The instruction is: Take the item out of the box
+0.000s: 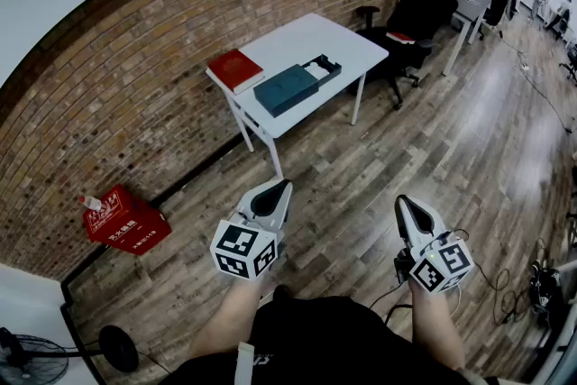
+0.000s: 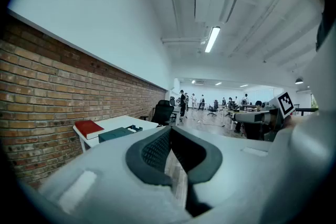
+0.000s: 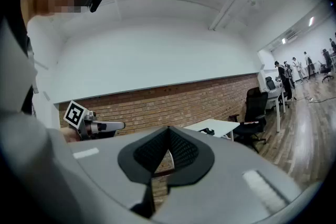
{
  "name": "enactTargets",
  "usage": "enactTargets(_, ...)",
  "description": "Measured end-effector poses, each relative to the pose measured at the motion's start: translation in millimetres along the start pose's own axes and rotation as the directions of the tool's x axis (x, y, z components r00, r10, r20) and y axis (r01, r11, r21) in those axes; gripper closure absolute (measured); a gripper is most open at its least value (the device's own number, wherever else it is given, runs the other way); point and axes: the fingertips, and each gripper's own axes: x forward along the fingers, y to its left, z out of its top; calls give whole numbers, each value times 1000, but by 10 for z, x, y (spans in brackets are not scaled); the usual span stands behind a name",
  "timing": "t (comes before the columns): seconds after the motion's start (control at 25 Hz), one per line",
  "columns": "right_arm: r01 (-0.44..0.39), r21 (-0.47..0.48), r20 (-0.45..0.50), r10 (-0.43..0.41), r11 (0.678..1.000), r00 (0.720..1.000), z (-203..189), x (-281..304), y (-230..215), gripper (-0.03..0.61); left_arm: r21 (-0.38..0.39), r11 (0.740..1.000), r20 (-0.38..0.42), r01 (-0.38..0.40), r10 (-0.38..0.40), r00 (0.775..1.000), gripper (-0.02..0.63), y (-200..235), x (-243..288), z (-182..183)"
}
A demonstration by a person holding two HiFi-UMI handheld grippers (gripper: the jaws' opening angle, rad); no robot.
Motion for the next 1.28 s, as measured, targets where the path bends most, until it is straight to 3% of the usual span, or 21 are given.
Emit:
enactTargets(0.36, -14, -6, -4, 14, 1000, 1000, -4, -172, -13, 580, 3, 1000, -9, -10, 10, 1000, 607, -179, -52, -11)
enactTargets(0.84, -46, 95, 2, 46, 994, 999, -128, -761, -259, 579, 34, 999, -12, -13, 14, 1000, 607, -815, -48, -101)
enactTargets(1.28, -77, 140, -36, 83, 987, 996, -299, -760, -418, 578, 20, 1000, -49, -16, 17, 999, 607, -924, 145, -257)
